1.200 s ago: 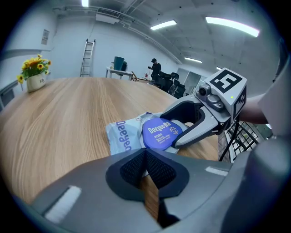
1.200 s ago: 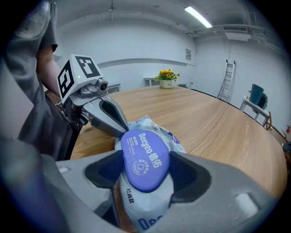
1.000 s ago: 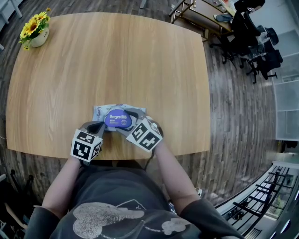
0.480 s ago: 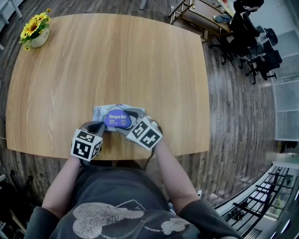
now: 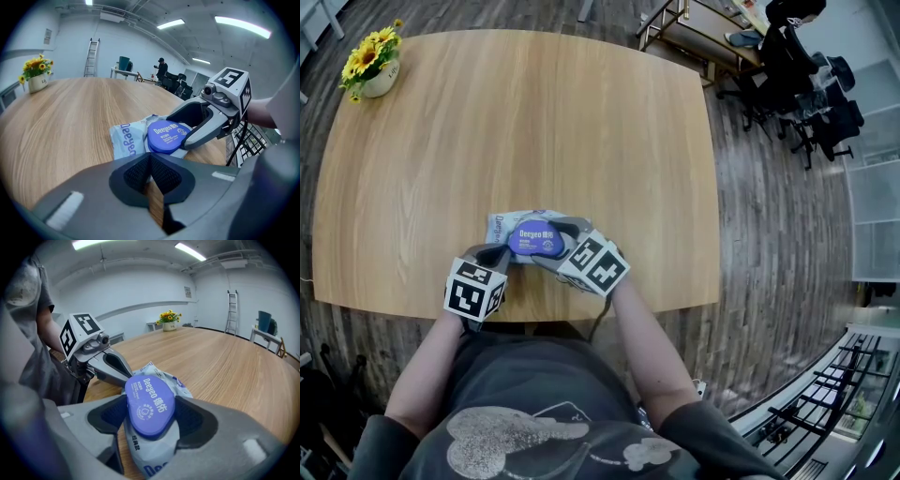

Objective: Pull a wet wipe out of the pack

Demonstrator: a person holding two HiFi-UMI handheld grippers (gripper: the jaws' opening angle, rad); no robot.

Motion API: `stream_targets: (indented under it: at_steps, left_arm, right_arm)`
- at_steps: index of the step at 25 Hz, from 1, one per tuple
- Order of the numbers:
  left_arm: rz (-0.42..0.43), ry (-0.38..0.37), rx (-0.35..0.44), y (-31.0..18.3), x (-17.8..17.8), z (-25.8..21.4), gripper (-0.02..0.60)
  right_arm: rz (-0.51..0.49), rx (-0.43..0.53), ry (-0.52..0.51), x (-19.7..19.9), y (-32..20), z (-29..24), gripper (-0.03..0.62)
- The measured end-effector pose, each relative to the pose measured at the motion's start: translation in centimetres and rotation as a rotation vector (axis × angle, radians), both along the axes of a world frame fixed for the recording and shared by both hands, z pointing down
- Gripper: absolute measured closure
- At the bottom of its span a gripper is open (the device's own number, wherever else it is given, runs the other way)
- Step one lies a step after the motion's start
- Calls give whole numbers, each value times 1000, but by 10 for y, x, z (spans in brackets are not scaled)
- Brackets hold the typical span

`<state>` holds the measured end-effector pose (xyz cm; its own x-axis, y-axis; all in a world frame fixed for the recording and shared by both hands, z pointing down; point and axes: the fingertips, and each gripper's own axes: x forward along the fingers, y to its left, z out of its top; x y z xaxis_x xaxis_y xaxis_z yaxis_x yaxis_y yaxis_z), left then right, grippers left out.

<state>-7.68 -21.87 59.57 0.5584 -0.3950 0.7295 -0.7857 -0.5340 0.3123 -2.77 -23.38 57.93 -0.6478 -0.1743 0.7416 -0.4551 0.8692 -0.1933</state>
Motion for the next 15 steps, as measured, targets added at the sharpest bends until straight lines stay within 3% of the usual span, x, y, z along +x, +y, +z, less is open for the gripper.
stream_targets:
  at_steps: [7, 15]
  left_arm:
    - [2, 3, 0, 1, 1, 0, 565]
    - [3, 11, -1, 0, 0, 0, 565]
  right_arm:
    - [11, 59, 42, 0, 2, -2, 279]
    - [73, 231, 9, 5, -3, -25, 281]
